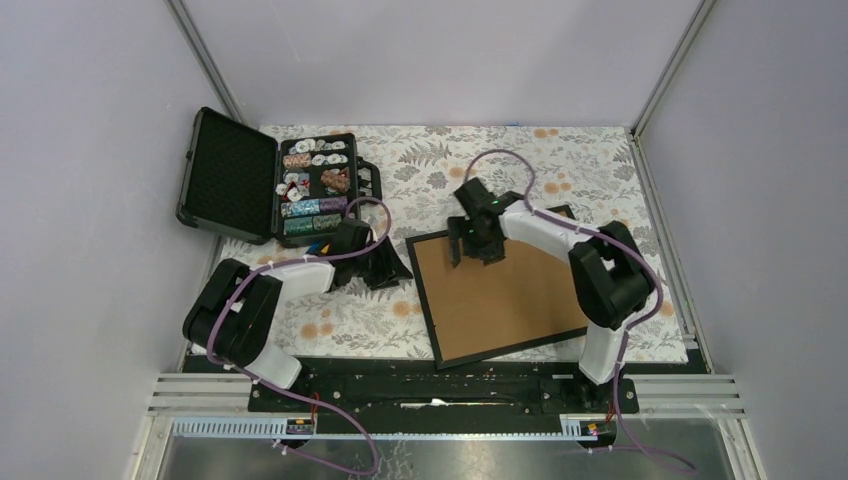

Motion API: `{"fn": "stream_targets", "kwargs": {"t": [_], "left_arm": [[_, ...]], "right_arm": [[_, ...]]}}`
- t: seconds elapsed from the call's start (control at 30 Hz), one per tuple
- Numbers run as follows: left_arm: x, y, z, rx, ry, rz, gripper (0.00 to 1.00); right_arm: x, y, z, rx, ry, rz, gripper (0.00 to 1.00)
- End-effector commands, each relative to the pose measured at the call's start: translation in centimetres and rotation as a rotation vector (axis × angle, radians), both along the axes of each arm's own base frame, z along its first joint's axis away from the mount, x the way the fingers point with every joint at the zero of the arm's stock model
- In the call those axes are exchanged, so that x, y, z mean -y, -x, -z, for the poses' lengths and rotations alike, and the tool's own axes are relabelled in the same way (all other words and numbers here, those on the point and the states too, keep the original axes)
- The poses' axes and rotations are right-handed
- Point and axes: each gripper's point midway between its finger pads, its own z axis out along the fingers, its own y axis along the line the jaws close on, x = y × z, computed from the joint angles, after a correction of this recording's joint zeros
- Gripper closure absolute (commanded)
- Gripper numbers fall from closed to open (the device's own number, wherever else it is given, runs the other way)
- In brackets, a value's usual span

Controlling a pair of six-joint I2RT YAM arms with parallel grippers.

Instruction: Put the photo into the frame

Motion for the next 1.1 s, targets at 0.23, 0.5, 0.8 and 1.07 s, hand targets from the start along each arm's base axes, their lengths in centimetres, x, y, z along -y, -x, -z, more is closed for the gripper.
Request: {"fn": "stream_targets", "kwargs": {"t": [0.23,0.5,0.8,1.07], "left_arm": [[0.9,-0.3,1.9,-0.082,-0.243,-0.047,0.65],[1.4,-0.7,2.3,-0.098,-0.283,-0.050,0.67],[4.9,-0.9,0.0,-0.064,-0.145,0.116,0.50],[5.2,-4.3,0.0,-0.069,-0.038,0.109,0.51]], "right_arm": [[16.9,-7.6,-3.8,0.161,0.079,0.381,0.14],[21.6,-6.7,-3.3,0.169,0.226,0.488,0.13],[30.1,-6.8,-3.1,0.148,0.180,0.743,0.10],[31.7,-5.9,1.4,0.016,0.075,0.821,0.14]]}}
